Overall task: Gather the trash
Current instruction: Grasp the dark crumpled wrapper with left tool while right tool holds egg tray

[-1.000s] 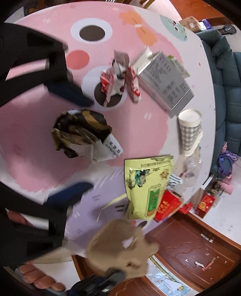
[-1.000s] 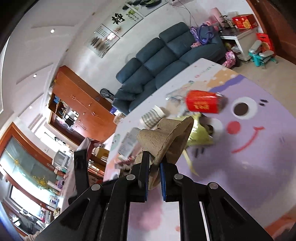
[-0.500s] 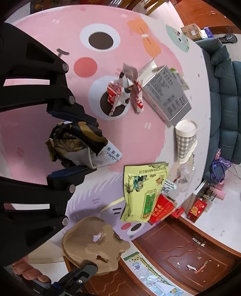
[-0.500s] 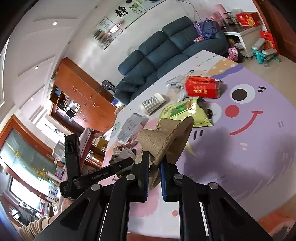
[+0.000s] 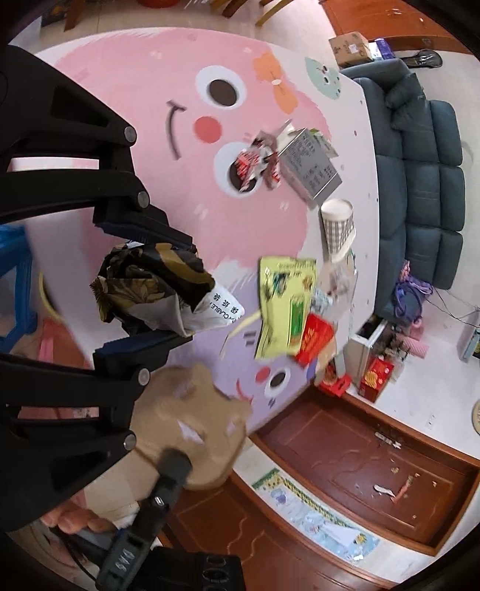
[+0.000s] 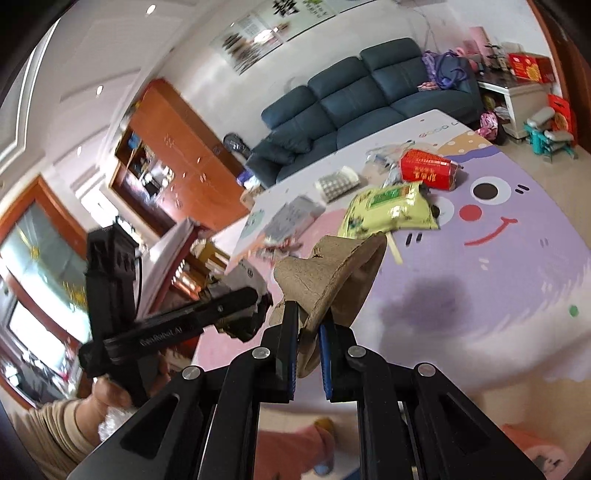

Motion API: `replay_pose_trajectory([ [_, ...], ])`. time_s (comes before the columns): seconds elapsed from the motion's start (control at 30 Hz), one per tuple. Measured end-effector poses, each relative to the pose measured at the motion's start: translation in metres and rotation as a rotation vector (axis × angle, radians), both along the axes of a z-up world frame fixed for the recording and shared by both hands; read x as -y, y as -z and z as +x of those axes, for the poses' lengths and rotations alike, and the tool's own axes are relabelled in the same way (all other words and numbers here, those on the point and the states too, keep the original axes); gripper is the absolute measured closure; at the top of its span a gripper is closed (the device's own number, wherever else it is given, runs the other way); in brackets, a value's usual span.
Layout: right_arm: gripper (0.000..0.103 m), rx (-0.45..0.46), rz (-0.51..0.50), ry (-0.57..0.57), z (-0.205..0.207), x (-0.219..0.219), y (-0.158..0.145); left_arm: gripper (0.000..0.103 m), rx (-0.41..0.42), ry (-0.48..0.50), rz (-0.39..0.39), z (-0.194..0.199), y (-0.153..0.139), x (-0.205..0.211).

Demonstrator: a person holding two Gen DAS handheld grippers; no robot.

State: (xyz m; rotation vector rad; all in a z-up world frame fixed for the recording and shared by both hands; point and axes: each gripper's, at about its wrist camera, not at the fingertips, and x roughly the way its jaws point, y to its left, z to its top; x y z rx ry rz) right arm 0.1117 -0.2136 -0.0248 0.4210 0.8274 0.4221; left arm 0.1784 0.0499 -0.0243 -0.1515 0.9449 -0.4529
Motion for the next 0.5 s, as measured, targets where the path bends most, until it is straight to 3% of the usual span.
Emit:
replay_pose_trajectory([
  [0.27, 0.093, -0.083, -0.103, -0.102, -0.060, -0.014, 0.016, 0.063, -0.011, 0.022, -0.048, -0.069, 0.013, 0.011],
  [0.5, 0.093, -0.204, -0.137, -0.144, -0.094, -0.018, 0.056, 0.063, -0.033, 0.067, 0.010, -0.115, 0.048, 0.023],
])
